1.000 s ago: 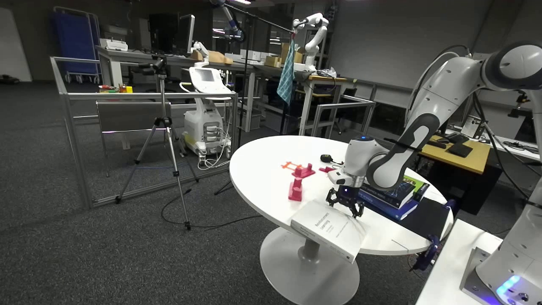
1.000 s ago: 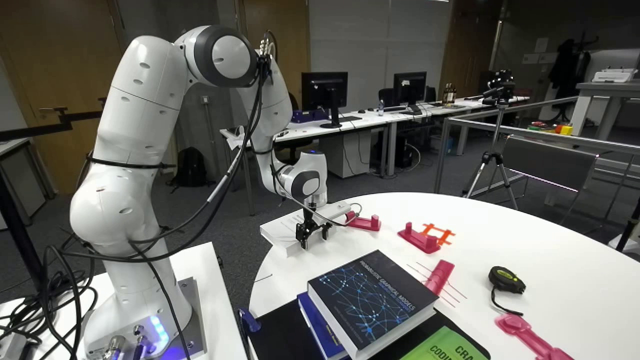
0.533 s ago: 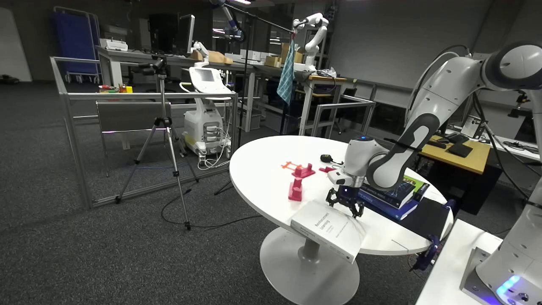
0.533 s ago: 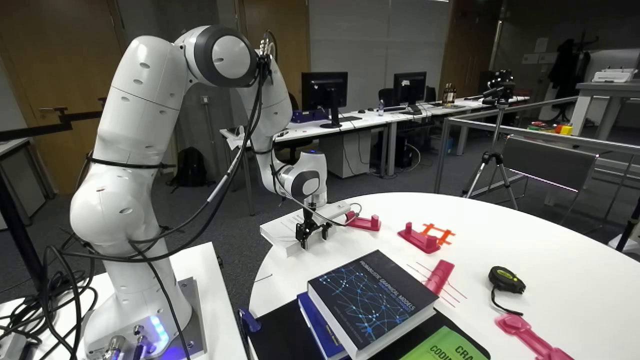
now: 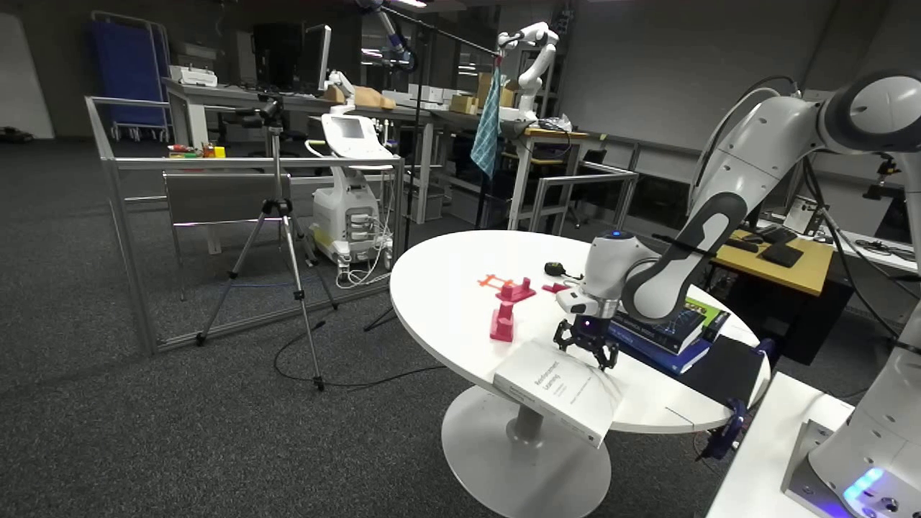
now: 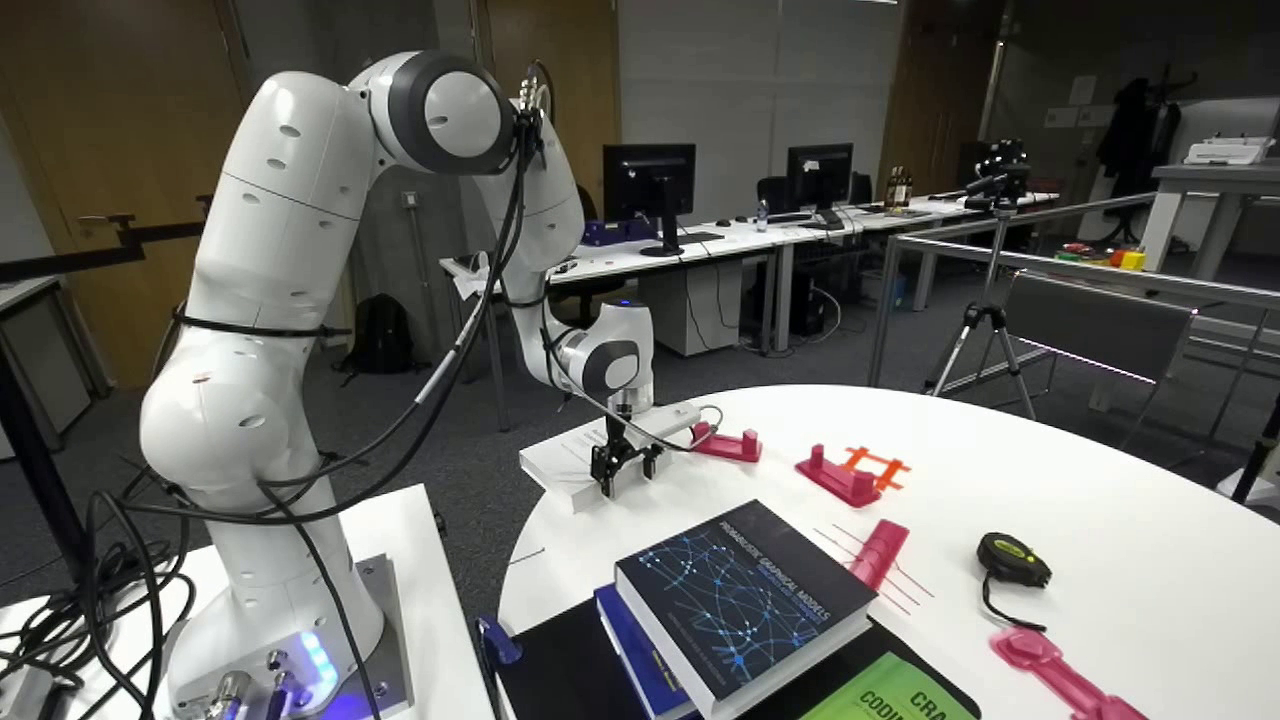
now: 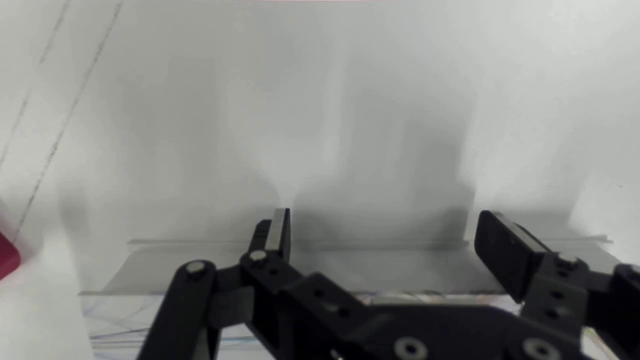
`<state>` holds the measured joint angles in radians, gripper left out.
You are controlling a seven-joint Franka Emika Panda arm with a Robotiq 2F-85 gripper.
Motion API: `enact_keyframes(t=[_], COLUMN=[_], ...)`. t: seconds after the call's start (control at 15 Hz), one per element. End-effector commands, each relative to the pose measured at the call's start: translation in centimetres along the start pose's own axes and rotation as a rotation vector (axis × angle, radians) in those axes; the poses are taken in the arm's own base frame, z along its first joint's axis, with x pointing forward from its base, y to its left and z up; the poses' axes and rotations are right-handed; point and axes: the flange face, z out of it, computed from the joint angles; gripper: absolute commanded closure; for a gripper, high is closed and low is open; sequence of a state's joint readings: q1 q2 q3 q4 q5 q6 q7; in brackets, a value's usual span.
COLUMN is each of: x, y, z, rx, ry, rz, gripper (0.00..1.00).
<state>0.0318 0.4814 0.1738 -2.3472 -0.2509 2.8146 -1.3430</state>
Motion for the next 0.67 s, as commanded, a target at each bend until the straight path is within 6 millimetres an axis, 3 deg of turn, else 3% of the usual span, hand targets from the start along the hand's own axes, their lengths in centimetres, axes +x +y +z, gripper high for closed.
enact_keyframes(t=[0.0, 0.27, 0.6], x=[0.1, -1.3, -4.3], y=[0.3, 0.8, 1.6], z=[-1.6, -3.2, -6.7], rx=[-0.002, -0.029, -0.064], ry=[-0.03, -0.061, -0.101], rz=[0.023, 0.043, 0.097], gripper=[0.0, 0.0, 0.0])
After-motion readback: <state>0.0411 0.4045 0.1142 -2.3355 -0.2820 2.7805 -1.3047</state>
